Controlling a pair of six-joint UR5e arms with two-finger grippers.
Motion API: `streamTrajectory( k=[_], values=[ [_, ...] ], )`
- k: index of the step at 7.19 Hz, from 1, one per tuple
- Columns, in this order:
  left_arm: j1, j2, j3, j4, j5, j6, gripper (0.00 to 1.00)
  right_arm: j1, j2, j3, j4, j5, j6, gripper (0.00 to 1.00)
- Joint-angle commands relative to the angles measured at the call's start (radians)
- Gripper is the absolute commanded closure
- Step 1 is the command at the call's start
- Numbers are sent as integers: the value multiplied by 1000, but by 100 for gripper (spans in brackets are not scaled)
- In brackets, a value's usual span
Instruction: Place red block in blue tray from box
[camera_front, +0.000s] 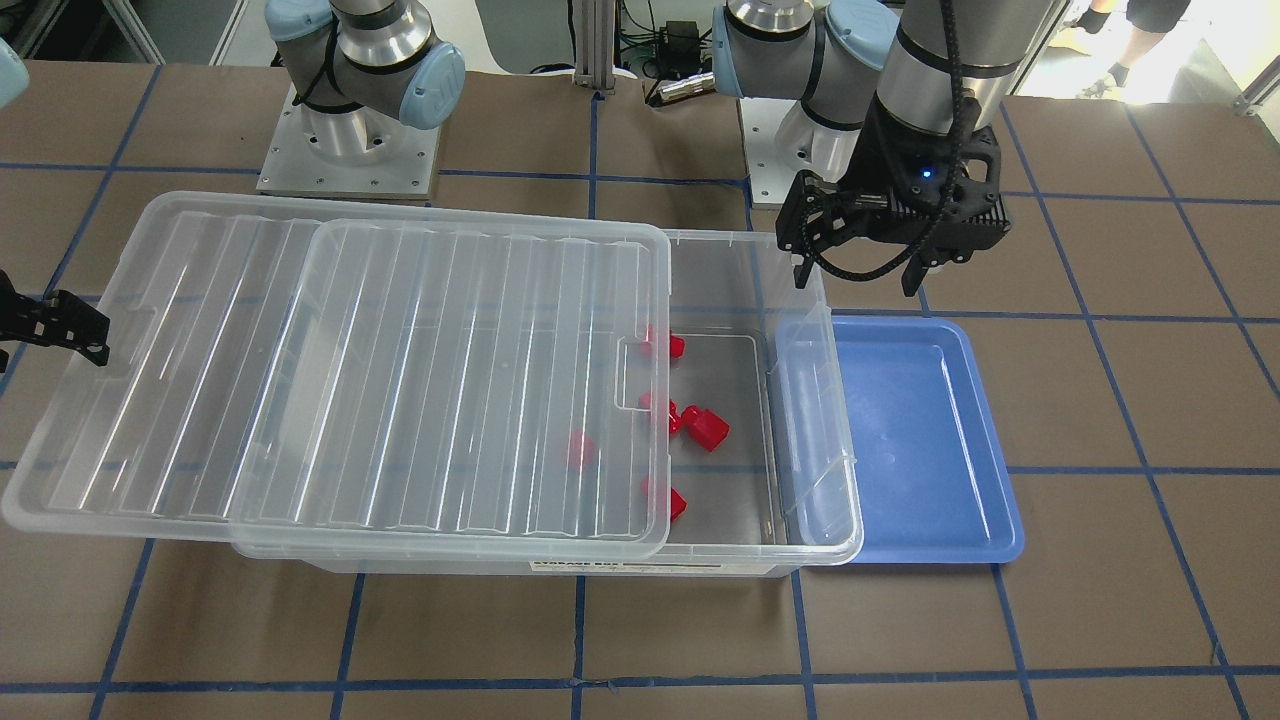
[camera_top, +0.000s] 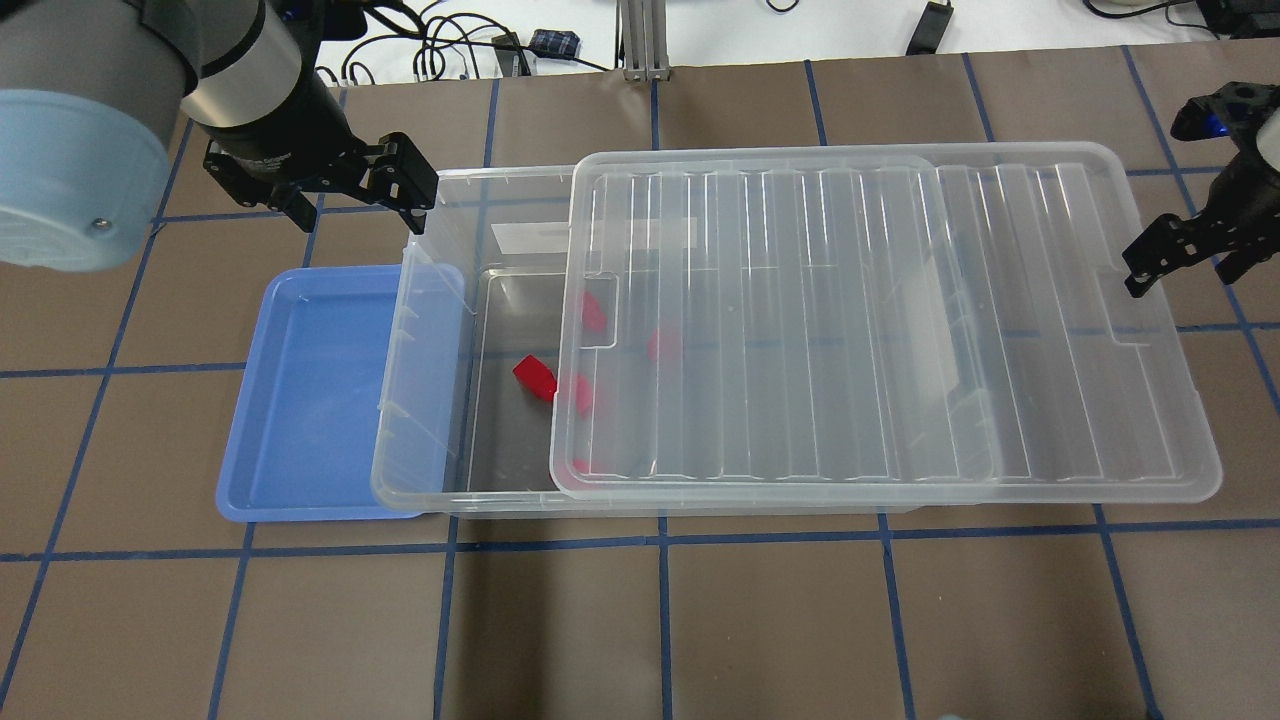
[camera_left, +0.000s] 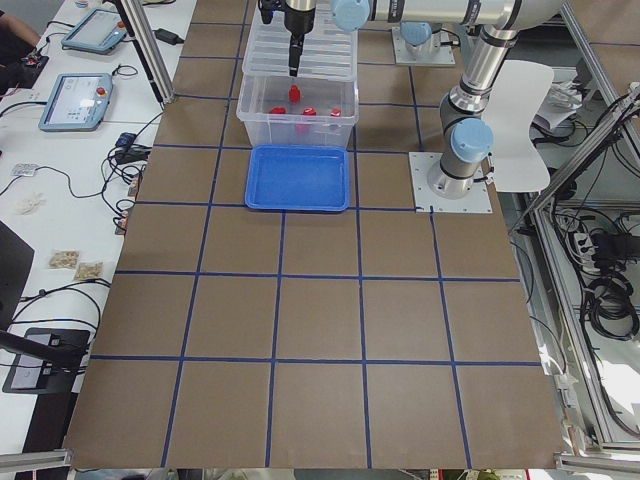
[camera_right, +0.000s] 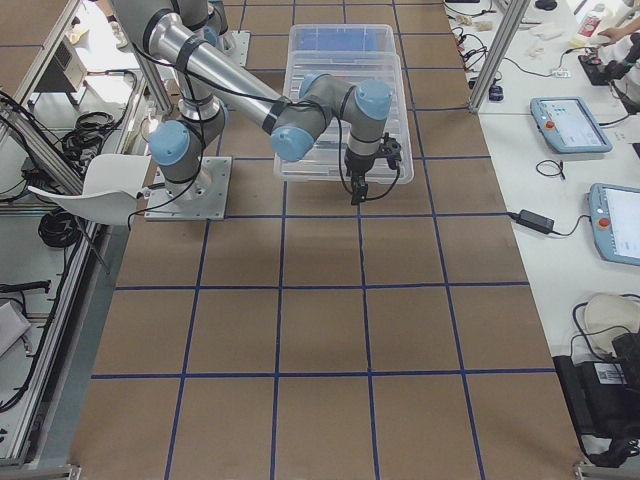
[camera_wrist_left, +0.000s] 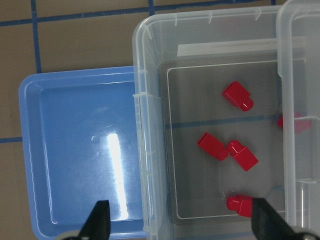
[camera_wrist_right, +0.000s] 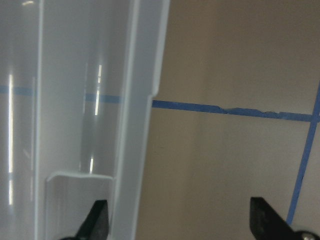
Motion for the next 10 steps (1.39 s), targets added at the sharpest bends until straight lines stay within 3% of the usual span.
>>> streamTrajectory(
  k=[1,6,10],
  values=[
    [-1,-5,-2,15,-3,-7,0,-11,0,-2,-15,-1,-19,0],
    [-24,-16,-23,64,-5,-37,0,-47,-3,-11,-13,-20,-63,0],
    [-78,-57,-146,130,-3,-111,0,-73,-11,-22,-7,-23,-108,0]
  ],
)
